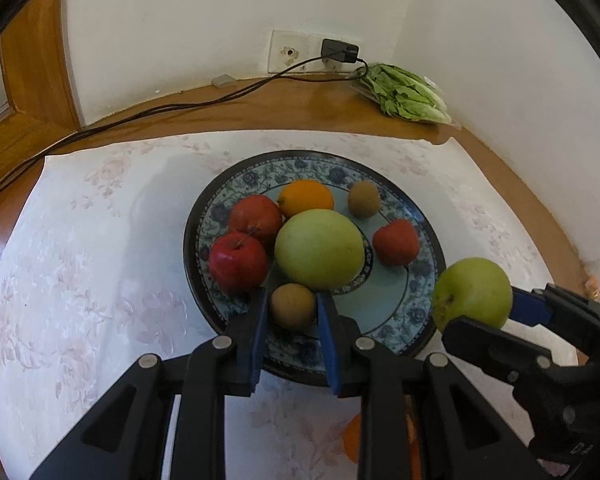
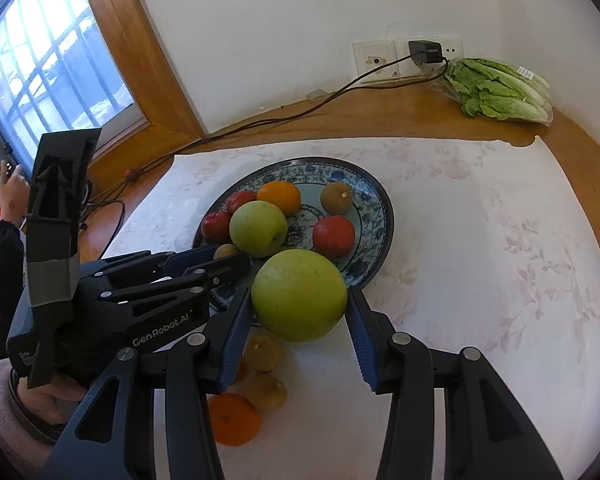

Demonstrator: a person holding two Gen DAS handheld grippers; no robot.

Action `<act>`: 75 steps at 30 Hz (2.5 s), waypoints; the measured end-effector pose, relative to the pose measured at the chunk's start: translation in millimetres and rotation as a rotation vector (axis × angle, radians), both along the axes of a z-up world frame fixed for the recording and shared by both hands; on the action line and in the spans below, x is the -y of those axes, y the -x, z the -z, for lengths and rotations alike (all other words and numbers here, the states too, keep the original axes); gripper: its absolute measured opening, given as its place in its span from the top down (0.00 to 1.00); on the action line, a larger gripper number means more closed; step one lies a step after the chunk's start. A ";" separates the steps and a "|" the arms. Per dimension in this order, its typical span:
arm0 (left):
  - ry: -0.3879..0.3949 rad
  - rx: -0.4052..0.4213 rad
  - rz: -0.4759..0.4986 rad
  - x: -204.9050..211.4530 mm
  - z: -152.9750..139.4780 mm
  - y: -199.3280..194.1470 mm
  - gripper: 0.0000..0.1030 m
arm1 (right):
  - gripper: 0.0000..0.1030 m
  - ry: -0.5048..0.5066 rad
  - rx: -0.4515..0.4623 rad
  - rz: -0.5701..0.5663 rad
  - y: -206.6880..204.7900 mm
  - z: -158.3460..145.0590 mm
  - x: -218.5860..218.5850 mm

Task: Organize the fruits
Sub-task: 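Carry the kiwi with the left tool while the right tool carries the green apple over the plate, then open the left tool on the plate while the right tool releases the green apple there, then move both open tools back from the plate toward the remaining oranges and kiwis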

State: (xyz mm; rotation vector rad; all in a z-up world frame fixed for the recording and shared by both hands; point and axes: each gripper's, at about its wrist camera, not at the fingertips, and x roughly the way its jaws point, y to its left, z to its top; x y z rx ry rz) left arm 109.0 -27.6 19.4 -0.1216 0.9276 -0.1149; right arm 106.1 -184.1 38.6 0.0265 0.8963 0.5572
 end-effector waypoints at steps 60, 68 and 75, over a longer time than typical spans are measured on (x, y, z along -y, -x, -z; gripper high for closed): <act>0.045 -0.020 -0.008 -0.2 -24.4 30.7 0.48 | 0.52 -0.037 0.021 0.013 2.5 -8.8 2.4; 0.057 -0.016 -0.002 -1.2 -31.4 49.2 0.47 | 0.52 -0.053 0.014 0.020 27.2 -13.7 11.1; 0.061 -0.018 0.010 4.8 -33.1 61.9 0.46 | 0.52 -0.066 0.000 0.033 45.2 -12.3 20.3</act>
